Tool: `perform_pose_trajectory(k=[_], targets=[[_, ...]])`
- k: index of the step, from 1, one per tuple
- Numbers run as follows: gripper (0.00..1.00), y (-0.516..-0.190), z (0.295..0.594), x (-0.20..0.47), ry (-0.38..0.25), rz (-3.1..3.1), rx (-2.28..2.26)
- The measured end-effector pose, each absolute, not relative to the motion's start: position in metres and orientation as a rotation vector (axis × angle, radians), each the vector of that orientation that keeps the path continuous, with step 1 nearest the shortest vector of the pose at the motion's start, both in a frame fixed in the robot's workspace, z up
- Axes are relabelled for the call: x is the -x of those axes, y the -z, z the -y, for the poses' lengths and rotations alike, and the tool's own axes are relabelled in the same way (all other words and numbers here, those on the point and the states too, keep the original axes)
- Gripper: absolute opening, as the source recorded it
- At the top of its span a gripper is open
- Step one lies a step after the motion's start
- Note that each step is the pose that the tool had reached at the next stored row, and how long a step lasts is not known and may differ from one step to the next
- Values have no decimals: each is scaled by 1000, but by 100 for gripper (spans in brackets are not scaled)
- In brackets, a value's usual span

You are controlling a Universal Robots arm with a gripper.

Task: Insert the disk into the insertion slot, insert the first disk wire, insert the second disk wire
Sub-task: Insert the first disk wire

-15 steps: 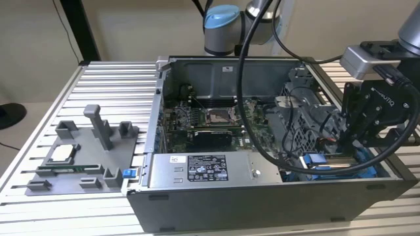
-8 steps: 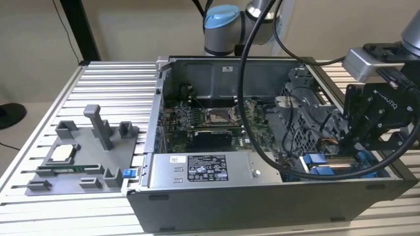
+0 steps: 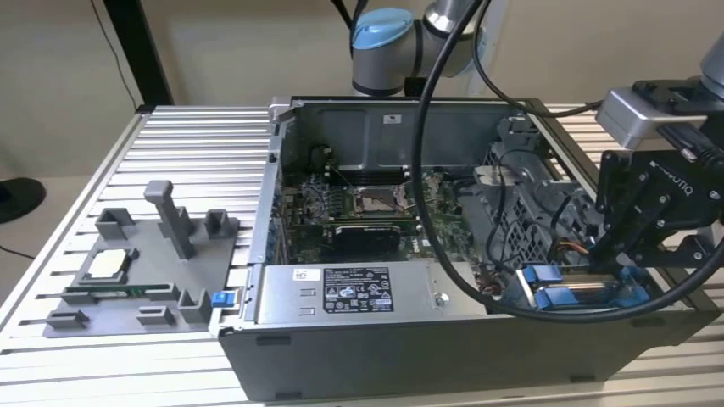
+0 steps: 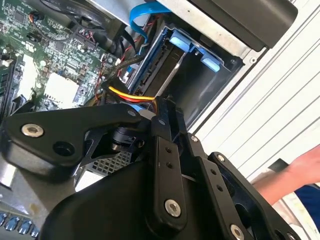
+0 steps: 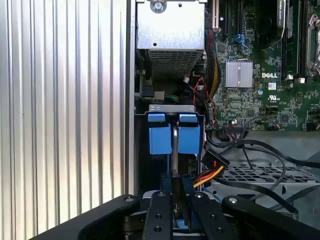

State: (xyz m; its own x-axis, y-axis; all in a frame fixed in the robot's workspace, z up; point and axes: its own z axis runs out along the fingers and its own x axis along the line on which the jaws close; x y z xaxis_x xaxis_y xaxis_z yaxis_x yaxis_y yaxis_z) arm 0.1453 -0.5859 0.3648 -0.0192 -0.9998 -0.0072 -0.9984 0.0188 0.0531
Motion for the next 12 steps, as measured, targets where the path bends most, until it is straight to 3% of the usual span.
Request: perform_pose_trajectory(k=[12], targets=[[0,-363,588,-145,67,2219,-2177]])
